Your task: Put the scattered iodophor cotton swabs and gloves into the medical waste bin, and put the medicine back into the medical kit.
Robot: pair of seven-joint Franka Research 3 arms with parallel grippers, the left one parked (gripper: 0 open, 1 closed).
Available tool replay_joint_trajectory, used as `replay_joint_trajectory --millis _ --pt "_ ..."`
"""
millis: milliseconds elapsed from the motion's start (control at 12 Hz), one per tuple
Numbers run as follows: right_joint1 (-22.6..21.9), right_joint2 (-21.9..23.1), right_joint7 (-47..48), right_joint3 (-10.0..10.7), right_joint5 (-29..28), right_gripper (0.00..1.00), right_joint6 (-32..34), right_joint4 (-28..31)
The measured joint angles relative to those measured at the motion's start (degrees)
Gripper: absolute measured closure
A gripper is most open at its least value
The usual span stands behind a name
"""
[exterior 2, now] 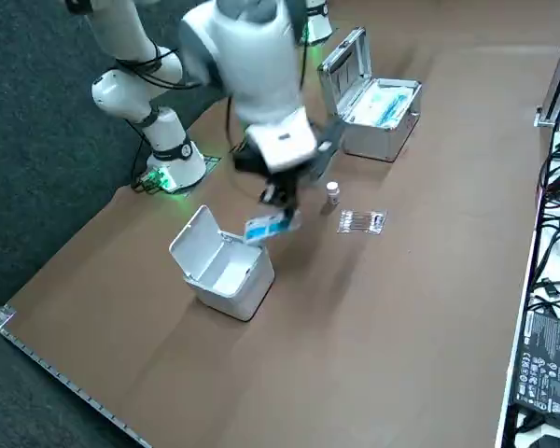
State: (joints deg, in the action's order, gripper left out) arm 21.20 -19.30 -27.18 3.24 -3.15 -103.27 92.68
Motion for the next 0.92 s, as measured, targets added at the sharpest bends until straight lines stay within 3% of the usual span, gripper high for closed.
replay_joint_trajectory --millis 250,583,667,917 --pt "3.43 -2.8 -1.37 0.0 0.04 0.99 0.12 1.61" --pt "4.76 -6.65 -1.67 -0.01 0.6 0.97 0.14 3.19" --pt "4.86 -7.35 -1.67 -0.02 0.84 0.91 0.14 3.41" --pt "5.13 -7.98 -3.3 -0.01 1.65 0.59 0.36 3.44"
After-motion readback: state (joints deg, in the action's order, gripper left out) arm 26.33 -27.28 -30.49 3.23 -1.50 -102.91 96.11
